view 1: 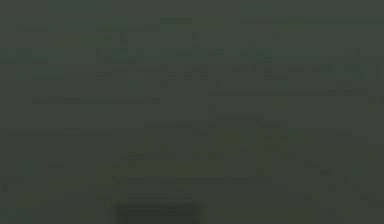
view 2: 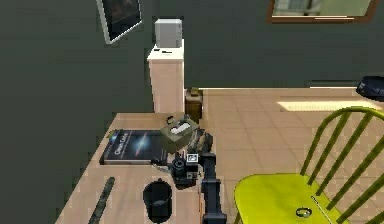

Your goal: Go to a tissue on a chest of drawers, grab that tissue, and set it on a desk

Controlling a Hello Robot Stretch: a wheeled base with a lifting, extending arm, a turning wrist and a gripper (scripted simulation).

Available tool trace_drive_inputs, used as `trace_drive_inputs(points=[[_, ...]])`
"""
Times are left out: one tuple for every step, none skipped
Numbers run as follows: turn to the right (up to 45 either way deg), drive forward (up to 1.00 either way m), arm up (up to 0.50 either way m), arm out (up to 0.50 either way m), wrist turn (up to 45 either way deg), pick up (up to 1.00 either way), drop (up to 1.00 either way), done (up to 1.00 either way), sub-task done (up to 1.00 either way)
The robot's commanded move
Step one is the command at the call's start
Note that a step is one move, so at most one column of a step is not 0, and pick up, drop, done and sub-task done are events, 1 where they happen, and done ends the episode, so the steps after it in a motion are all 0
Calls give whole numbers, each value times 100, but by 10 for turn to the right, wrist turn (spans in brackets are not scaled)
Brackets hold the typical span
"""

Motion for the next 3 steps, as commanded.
trace_drive_inputs(points=[[0, 0, 10, 0, 0, 0, 0, 0, 0], [0, 0, 0, -8, 0, 0, 0, 0, 0], [0, 0, 0, 0, 0, 0, 0, 100, 0]])
